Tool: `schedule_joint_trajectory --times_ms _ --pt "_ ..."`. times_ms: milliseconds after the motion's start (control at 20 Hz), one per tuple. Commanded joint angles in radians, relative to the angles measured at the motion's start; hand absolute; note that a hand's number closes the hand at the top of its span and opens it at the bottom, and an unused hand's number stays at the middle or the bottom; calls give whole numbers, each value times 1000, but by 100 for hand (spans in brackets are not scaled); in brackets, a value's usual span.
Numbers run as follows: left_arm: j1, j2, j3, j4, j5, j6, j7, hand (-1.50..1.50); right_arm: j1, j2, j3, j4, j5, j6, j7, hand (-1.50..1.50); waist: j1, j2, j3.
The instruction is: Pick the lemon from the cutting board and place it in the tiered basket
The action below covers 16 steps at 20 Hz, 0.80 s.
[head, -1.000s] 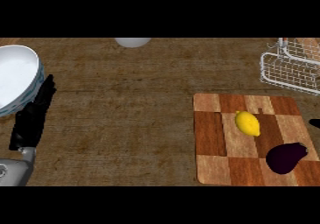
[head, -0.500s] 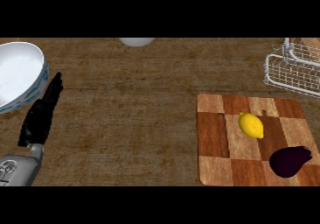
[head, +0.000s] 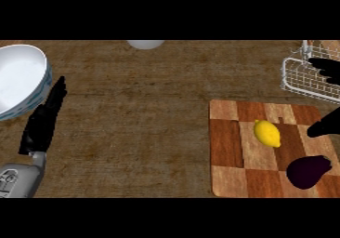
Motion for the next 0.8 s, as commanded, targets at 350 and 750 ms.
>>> schedule_joint_trajectory --times_ms 350,750 --pt "-4 -57 30 10 -53 -12 -1 0 -9 110 66 79 130 80 49 -150 -12 -1 1" --pt "36 -64 55 -76 -79 -29 56 0 73 164 104 -66 200 62 124 -150 -16 -4 1"
